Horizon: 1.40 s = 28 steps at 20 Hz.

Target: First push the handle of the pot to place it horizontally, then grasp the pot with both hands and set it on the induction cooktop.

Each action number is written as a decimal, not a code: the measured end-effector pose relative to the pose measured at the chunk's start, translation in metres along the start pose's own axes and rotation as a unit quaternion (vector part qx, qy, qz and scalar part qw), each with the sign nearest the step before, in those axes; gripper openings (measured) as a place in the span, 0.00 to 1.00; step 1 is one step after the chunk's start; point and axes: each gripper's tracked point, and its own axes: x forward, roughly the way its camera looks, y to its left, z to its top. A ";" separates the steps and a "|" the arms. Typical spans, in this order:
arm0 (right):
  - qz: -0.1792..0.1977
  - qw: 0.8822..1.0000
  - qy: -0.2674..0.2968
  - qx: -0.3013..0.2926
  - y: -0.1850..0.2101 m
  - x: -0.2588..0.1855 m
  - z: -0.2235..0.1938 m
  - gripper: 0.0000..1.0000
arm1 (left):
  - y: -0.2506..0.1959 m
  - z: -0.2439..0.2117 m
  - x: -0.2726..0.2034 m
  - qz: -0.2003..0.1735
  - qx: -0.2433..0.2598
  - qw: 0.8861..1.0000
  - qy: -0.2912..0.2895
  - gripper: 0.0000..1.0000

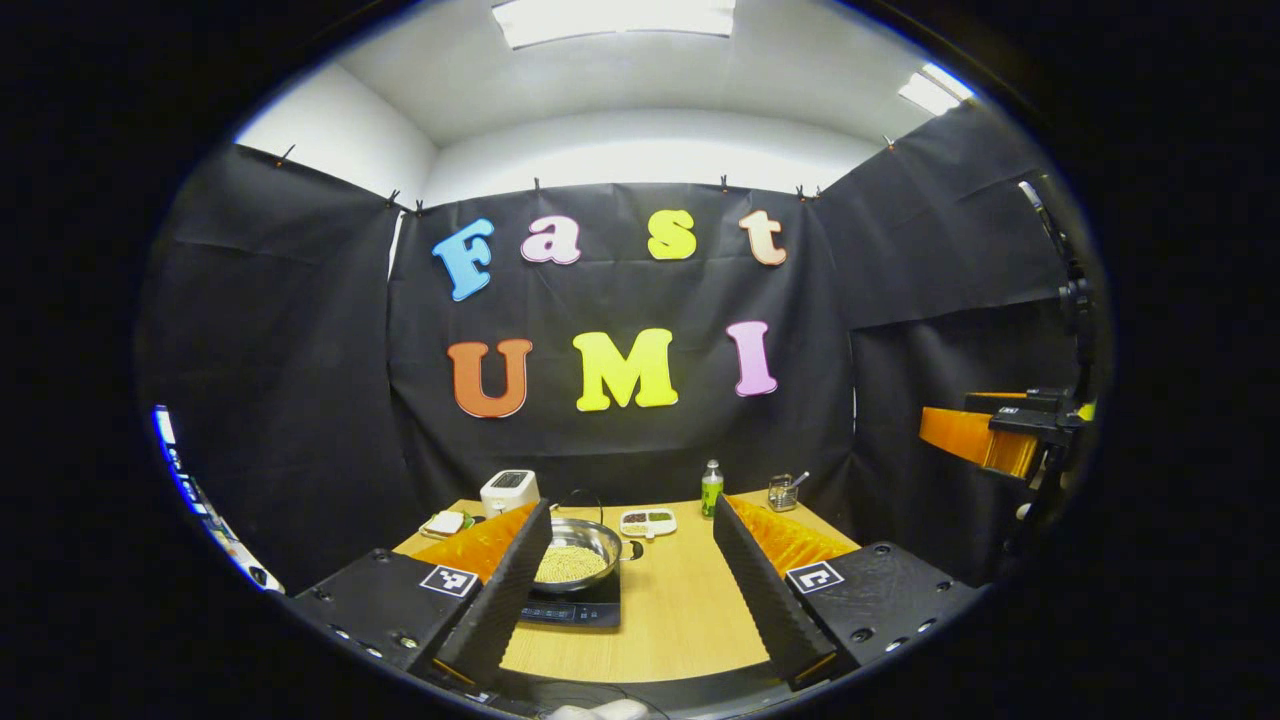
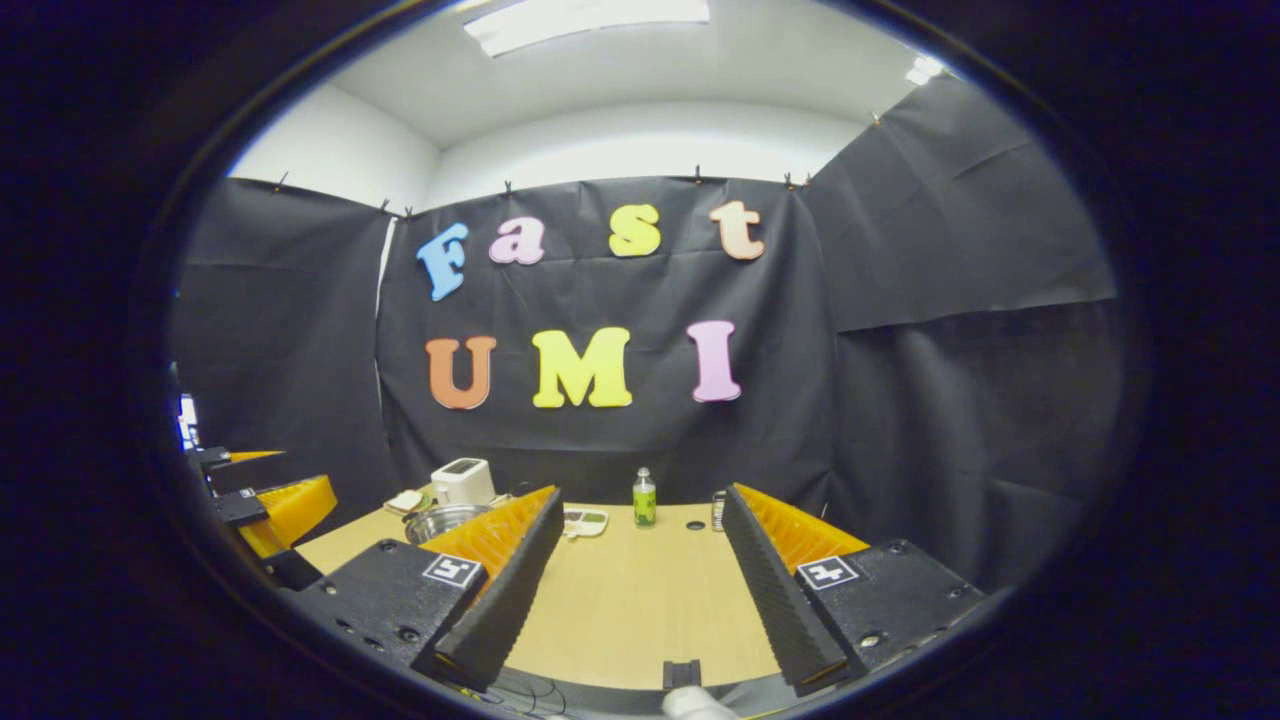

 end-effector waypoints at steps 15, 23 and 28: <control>-0.003 1.000 0.004 -0.023 -0.026 -0.004 0.006 1.00 | 0.007 0.015 -0.002 0.039 -0.011 0.999 0.004 0.96; -0.008 1.000 0.008 -0.008 -0.024 0.013 0.003 1.00 | 0.012 0.013 0.013 0.038 -0.008 0.999 0.009 0.96; -0.011 1.000 0.009 -0.009 -0.022 0.024 0.004 1.00 | 0.017 0.012 0.027 0.032 -0.004 0.999 0.009 0.96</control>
